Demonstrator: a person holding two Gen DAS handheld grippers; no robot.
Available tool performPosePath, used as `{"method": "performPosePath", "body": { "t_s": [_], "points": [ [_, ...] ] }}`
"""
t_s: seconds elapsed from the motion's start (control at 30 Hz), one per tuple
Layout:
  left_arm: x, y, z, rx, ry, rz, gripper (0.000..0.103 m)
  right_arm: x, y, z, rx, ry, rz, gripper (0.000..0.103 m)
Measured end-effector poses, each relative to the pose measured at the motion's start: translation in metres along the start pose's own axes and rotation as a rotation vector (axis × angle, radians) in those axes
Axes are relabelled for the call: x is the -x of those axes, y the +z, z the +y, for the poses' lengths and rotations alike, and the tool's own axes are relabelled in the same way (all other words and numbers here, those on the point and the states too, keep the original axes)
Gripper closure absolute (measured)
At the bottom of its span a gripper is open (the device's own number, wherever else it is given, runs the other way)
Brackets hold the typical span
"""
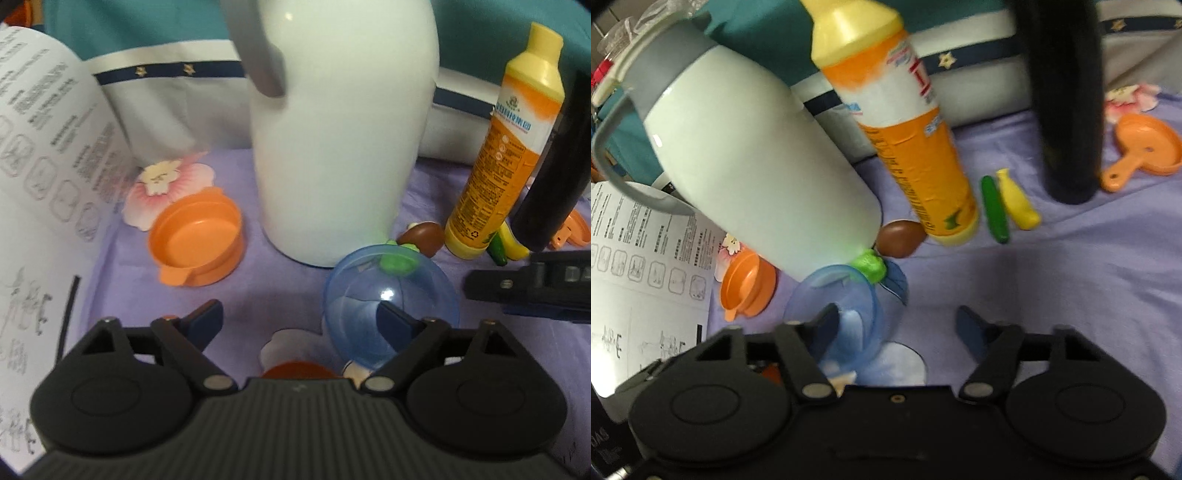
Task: Organize plates and bowls
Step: 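Grasp the rim of the blue bowl with the right gripper, then carry the blue bowl beside the plate stack and lower it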
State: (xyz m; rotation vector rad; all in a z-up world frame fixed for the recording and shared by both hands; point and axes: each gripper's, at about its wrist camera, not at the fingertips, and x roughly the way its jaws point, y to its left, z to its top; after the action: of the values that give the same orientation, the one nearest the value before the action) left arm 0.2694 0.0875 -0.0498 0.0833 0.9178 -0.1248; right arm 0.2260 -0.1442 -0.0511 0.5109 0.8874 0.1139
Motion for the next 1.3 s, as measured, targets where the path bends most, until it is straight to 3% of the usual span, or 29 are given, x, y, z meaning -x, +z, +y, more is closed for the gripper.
{"method": "performPosePath", "body": {
  "t_s": [0.07, 0.17, 0.3, 0.37, 0.43, 0.77, 1.03, 1.3],
  "points": [
    [-0.008, 0.001, -0.004, -0.012, -0.02, 0.018, 0.033, -0.011, 0.002, 0.002, -0.008, 0.01, 0.014, 0.058],
    [-0.018, 0.002, -0.009, -0.024, -0.036, 0.033, 0.046, -0.027, 0.001, 0.004, -0.012, 0.018, 0.037, 0.071],
    [-0.028, 0.001, -0.011, -0.021, -0.053, 0.048, 0.065, -0.037, -0.003, 0.007, -0.006, 0.025, 0.046, 0.081],
    [-0.032, 0.0, -0.01, -0.013, -0.065, 0.06, 0.08, -0.04, -0.005, 0.007, -0.006, 0.025, 0.049, 0.086],
    [-0.034, -0.002, -0.012, -0.018, -0.071, 0.067, 0.085, -0.042, -0.006, 0.008, -0.008, 0.026, 0.056, 0.086],
    [-0.013, 0.001, -0.023, -0.015, -0.065, 0.021, 0.09, -0.025, -0.006, 0.007, -0.018, 0.033, 0.042, 0.088],
    [0.029, -0.003, -0.045, -0.013, -0.1, -0.022, 0.09, 0.018, -0.007, -0.007, -0.043, 0.033, -0.014, 0.088],
    [0.078, -0.029, -0.066, -0.012, -0.125, -0.032, 0.09, 0.071, -0.036, -0.02, -0.036, 0.02, -0.04, 0.088]
  ]
}}
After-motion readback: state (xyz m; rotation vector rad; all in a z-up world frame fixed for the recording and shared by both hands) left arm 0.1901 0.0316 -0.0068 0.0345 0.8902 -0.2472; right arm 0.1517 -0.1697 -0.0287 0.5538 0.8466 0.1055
